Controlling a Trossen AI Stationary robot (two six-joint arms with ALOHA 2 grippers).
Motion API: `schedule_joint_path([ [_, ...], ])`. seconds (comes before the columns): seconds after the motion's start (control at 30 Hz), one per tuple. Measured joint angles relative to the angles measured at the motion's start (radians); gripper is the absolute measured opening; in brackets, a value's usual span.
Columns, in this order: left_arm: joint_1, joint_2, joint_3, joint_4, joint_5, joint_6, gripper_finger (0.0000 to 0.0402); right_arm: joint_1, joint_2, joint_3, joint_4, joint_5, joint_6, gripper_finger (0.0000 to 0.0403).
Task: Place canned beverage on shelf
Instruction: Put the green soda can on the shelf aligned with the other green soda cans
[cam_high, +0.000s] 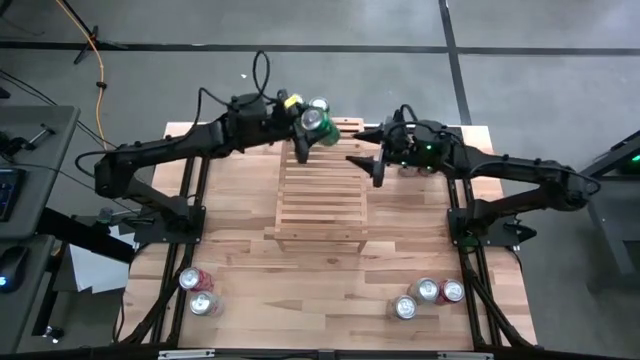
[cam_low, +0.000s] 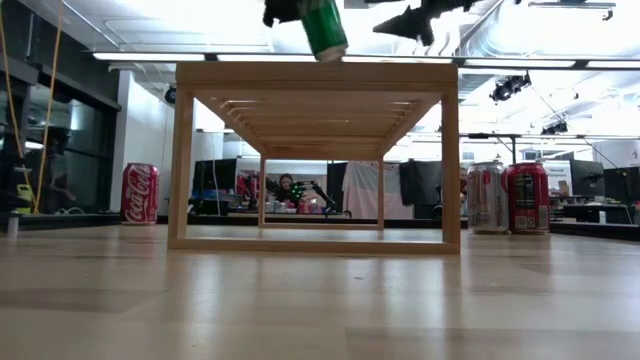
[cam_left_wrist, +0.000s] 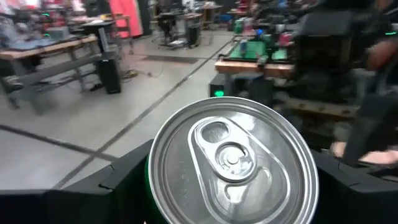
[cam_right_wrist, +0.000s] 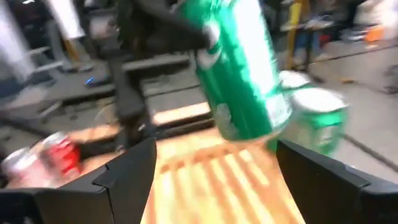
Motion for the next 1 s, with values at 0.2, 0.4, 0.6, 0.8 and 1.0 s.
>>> schedule_joint_path([
  [0.2, -0.008, 0.170, 0.227, -0.161, 0.004, 0.018, 0.0283, -0.028, -0.066, 0.058, -0.101, 0.116, -0.036, 0.0317],
  [0.4, -0.007, 0.370, 0.467, -0.297, -0.041, 0.035, 0.0283, -0.050, -0.139, 0.076, -0.127, 0.215, -0.040, 0.0317],
  [0.6, -0.003, 0.502, 0.586, -0.382, -0.172, 0.004, 0.0283, -0.052, -0.175, 0.076, -0.152, 0.285, 0.006, 0.0317],
  [0.8, 0.009, 0.553, 0.598, -0.423, -0.281, -0.053, 0.0283, -0.052, -0.175, 0.075, -0.176, 0.289, 0.041, 0.0317],
  [1.0, 0.029, 0.559, 0.598, -0.461, -0.302, -0.127, 0.0283, -0.052, -0.175, 0.075, -0.194, 0.289, 0.044, 0.0317],
])
